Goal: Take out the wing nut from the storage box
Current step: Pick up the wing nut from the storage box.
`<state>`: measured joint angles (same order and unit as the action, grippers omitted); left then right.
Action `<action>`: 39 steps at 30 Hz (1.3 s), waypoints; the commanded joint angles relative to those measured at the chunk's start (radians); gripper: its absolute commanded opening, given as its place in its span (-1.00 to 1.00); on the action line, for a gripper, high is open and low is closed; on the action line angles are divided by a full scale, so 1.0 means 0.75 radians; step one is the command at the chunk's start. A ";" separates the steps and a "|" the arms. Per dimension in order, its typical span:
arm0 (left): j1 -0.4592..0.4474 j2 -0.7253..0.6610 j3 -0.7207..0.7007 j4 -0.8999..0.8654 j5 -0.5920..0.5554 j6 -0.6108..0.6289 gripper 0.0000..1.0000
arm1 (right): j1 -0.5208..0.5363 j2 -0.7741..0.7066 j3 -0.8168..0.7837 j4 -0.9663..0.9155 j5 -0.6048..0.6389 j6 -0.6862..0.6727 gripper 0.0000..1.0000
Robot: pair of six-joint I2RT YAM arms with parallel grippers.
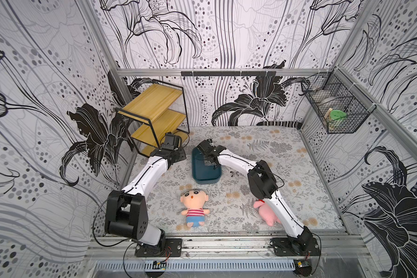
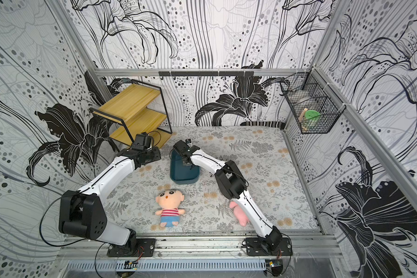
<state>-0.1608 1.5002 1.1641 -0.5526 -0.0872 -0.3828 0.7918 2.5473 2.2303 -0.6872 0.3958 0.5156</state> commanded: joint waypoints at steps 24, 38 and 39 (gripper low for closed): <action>-0.003 -0.010 0.039 0.048 0.037 -0.002 -0.22 | 0.008 -0.455 -0.325 0.138 -0.045 -0.025 -0.93; -0.042 0.055 0.137 0.023 0.025 0.000 -0.22 | -0.078 -0.959 -1.015 0.261 -0.097 -0.017 -0.96; -0.046 0.060 0.147 0.021 0.024 -0.005 -0.22 | -0.085 -0.972 -1.044 0.262 -0.109 -0.015 -0.97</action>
<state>-0.1860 1.5242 1.2350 -0.5541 -0.0673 -0.3843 0.7494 1.8633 1.5051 -0.5117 0.3378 0.4965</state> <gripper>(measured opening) 0.389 0.078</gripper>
